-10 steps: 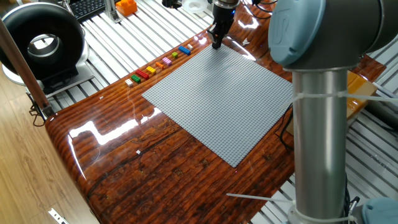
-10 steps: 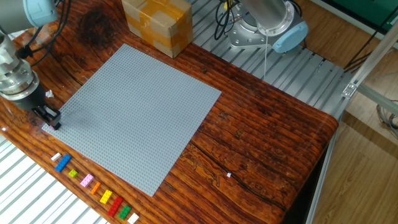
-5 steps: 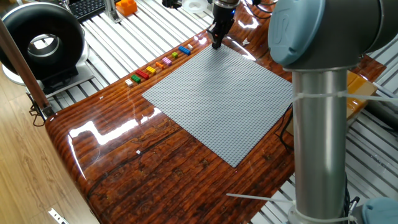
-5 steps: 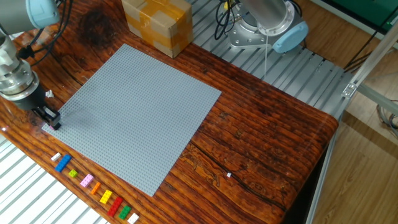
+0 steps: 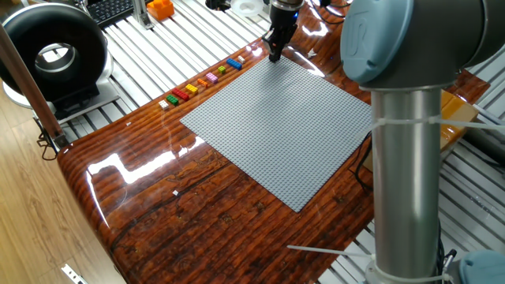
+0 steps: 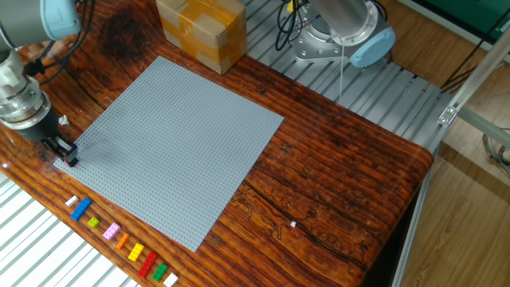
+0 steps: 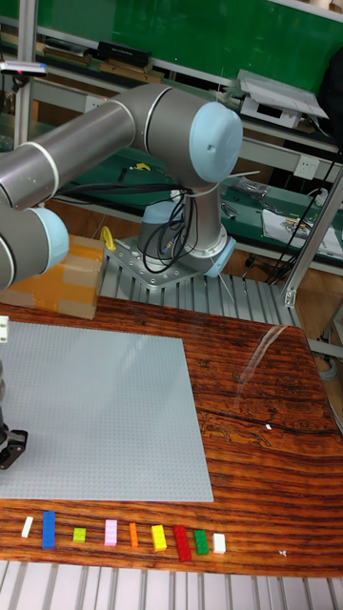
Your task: Build with small Lego blocks
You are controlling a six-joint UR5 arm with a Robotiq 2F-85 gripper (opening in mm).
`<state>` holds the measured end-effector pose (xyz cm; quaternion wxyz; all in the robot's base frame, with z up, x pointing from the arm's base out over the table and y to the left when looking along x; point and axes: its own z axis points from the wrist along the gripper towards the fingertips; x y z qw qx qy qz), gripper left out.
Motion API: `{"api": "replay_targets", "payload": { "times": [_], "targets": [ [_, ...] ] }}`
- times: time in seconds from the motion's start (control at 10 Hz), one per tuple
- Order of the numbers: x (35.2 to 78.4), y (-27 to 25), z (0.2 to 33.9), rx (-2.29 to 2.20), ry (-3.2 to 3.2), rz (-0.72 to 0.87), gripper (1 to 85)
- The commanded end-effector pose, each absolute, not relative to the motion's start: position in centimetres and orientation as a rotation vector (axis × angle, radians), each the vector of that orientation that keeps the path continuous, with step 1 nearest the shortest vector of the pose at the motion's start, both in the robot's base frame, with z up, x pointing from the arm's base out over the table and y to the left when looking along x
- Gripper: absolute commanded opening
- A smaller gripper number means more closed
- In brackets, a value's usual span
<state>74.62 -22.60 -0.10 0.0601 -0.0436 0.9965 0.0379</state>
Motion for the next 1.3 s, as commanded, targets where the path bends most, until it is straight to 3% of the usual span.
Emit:
{"api": "replay_targets", "payload": {
  "times": [0.0, 0.3, 0.9, 1.0, 1.2],
  "targets": [
    [74.9, -22.8, 0.1, -0.125, 3.005, 0.106, 1.0],
    [75.1, -21.8, 0.5, -0.048, 3.005, 0.017, 1.0],
    [75.4, -22.4, 0.1, -0.100, 2.988, 0.074, 4.0],
    [76.6, -22.3, 0.4, -0.161, 2.929, 0.076, 29.0],
    [74.9, -22.0, -0.2, -0.243, 2.976, 0.113, 46.7]
  ]
}}
